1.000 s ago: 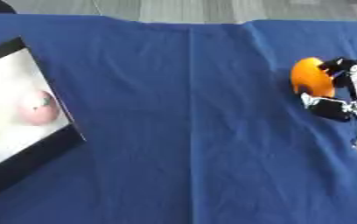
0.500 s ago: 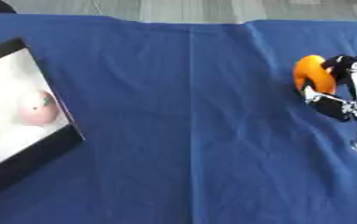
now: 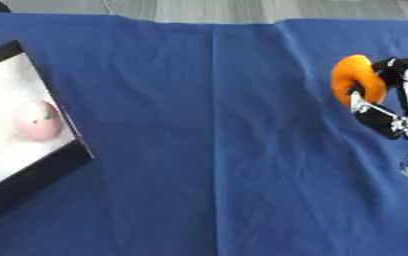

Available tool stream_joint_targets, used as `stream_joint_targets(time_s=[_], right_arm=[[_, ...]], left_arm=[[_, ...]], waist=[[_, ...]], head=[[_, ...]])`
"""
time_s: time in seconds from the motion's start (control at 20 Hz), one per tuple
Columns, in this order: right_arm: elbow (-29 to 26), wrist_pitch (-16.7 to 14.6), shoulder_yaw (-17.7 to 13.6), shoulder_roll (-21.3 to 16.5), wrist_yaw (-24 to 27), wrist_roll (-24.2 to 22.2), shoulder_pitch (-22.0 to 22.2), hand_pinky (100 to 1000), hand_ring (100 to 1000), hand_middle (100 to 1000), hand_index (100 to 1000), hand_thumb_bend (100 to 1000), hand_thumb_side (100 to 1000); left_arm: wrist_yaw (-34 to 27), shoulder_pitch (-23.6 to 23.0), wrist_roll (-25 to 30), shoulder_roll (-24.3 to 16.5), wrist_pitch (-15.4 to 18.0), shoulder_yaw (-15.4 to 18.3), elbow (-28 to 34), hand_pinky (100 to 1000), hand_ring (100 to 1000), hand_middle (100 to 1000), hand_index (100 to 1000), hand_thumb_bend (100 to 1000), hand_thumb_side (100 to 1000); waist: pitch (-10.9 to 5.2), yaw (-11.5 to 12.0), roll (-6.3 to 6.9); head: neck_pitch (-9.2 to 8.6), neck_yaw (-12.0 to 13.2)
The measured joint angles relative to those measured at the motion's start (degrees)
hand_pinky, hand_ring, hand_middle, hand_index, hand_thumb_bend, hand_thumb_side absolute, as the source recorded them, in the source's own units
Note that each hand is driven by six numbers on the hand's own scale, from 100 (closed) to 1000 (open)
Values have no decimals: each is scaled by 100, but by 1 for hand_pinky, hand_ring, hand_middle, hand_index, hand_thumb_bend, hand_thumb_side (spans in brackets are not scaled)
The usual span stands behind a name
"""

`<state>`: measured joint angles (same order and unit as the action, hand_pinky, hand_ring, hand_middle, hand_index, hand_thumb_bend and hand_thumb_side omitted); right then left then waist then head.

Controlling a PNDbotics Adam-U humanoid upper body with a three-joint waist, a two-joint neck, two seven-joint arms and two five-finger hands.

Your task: Pick up the objects with one hand, pass them to the other hand, and then place them into the box on the other side of the table.

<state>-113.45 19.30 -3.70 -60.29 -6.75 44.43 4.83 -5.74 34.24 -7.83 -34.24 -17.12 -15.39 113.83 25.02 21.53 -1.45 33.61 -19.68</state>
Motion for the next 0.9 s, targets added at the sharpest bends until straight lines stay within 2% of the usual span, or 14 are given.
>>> stream_joint_targets(time_s=[0.2, 0.4, 0.5, 0.75, 0.9], right_arm=[[-8, -215, -9, -109, 31, 217, -2, 597, 455, 403, 610, 100, 100], [-13, -486, -13, -245, 123, 412, 6, 602, 458, 405, 608, 100, 100], [-15, -661, -8, -325, 198, 446, -21, 611, 461, 407, 608, 100, 100], [-29, -1306, 88, -501, 426, 300, -250, 623, 467, 411, 609, 100, 100], [-29, -1710, 215, -505, 620, 102, -425, 621, 467, 412, 608, 100, 100]], left_arm=[[-29, -65, -9, -9, -27, 2, 0, 775, 670, 622, 766, 100, 629], [-65, -173, -24, -55, -47, 5, 0, 774, 669, 622, 766, 100, 625], [-91, -229, -37, -57, -61, 16, 0, 773, 669, 622, 766, 100, 622], [-183, -420, -115, -121, -153, 83, 0, 772, 668, 621, 766, 100, 622], [-248, -532, -171, -183, -246, 139, 0, 771, 667, 620, 766, 100, 623]], waist=[[-216, -125, 26], [-347, -260, 80], [-476, -348, 111], [-718, -591, 205], [-952, -714, 224]], head=[[110, 93], [228, 199], [288, 261], [488, 498], [611, 621]])
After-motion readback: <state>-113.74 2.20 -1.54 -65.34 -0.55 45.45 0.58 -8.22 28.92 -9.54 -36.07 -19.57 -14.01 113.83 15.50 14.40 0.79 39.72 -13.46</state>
